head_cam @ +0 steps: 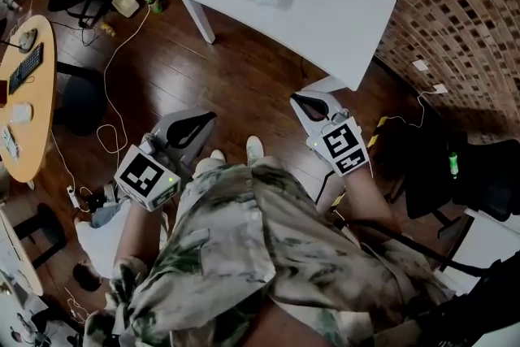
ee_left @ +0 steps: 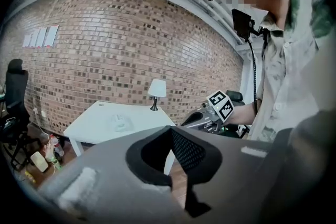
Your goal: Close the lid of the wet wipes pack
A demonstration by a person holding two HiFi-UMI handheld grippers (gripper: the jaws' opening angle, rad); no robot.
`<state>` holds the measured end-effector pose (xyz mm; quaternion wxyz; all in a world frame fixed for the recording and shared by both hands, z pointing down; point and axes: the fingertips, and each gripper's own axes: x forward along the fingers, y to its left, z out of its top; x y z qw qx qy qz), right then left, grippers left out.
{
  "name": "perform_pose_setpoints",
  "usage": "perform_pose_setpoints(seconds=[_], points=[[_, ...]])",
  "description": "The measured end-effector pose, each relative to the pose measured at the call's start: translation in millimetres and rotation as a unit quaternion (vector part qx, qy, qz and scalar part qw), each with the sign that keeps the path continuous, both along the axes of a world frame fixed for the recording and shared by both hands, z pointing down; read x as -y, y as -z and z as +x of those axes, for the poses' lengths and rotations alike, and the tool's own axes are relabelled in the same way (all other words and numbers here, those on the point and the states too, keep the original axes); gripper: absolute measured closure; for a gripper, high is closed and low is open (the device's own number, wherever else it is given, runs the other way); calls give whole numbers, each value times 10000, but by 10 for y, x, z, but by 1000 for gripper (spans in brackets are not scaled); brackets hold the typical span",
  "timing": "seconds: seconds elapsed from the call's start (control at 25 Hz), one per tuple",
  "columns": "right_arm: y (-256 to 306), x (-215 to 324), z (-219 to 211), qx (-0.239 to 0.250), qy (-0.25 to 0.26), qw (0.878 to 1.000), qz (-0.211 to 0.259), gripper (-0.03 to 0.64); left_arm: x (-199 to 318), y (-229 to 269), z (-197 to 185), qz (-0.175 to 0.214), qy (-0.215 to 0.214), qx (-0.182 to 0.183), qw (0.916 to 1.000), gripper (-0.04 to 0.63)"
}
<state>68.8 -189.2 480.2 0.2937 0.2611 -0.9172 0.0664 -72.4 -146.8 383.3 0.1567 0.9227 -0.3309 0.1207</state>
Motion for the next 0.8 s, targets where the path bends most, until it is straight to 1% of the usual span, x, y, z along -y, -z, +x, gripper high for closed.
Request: perform_pose_setpoints(seconds=[0.12, 0.2, 0.28, 0.36, 0.44, 0.52, 0.6, 0.68, 0.8], points=[[43, -340, -29, 33, -46, 10000, 18, 611, -269, 38, -3, 34, -112, -12, 9999, 595], [101, -549, -126, 144, -59, 9999, 31, 611, -479, 49, -62, 40, -167, 25, 9998, 595], [177, -764, -277, 264, -55, 9996, 99, 611, -721, 73, -162, 157, -271, -5, 9995, 595], [250, -985, -490, 396, -44, 9991, 166, 611, -988, 90, -345, 219, -273, -93, 9993, 594], [284, -1247, -737, 465, -14, 9989, 113, 611, -1290, 56, -595, 133, -210, -108, 9996, 594], [312, -1528, -983, 434, 33, 9990, 41, 611, -1572, 29, -846, 87, -203, -98, 9997, 595], [391, -1809, -1191, 366, 51, 9993, 66, 611, -1833, 9, -1053, 63, -224, -122, 9997, 594], [459, -2094, -1328, 329, 35, 9994, 141, 609, -2062, 17, -1179, 135, -298, -236, 9992, 595], [591, -2440, -1460, 362, -146, 9988, 295, 610, -2338, 30, -1265, 266, -526, -423, 9974, 595]])
